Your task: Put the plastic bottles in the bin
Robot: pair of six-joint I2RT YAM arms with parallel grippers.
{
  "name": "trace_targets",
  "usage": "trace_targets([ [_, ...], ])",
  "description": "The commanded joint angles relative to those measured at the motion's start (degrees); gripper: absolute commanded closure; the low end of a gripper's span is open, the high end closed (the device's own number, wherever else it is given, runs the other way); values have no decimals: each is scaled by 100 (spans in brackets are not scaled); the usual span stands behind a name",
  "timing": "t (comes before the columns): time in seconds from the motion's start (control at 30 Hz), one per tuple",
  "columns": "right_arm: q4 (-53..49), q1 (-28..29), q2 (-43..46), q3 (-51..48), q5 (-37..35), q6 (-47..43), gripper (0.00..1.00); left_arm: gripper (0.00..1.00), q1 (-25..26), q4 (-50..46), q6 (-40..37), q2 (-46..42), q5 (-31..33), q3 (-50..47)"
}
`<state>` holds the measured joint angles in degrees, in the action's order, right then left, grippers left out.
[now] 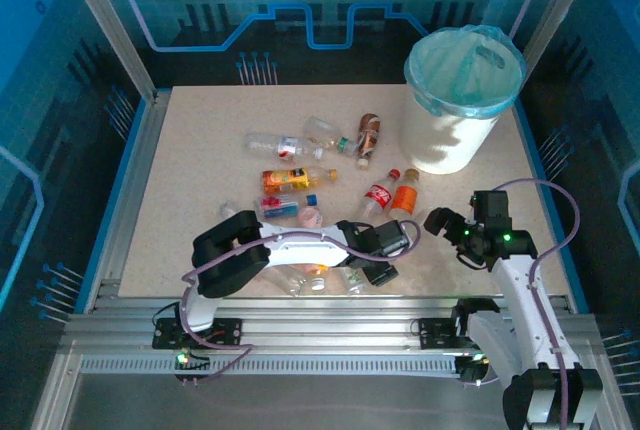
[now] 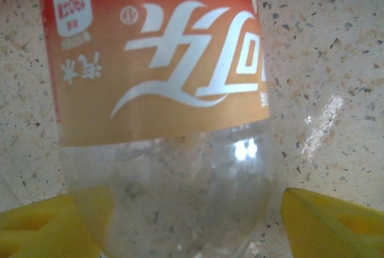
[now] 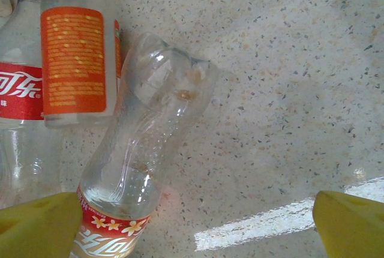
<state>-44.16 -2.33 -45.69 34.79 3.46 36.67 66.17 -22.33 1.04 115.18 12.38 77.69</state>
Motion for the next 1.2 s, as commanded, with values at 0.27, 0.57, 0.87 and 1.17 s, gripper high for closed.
trace_targets([
  [0.27, -164, -109, 67, 93, -30, 42, 0, 43, -2, -394, -31, 110, -34, 409],
  [0.57, -144, -111, 93, 237, 17, 92, 1, 52, 0, -352, -60, -210, -56, 340],
  [0.87, -172, -111, 152, 615, 211, -19, 2, 55, -113, -204, -77, -758, -199, 211],
  [1.17, -218, -117, 250, 1167, 507, 8, 3, 57, -226, 218, 10, -1361, -253, -145],
])
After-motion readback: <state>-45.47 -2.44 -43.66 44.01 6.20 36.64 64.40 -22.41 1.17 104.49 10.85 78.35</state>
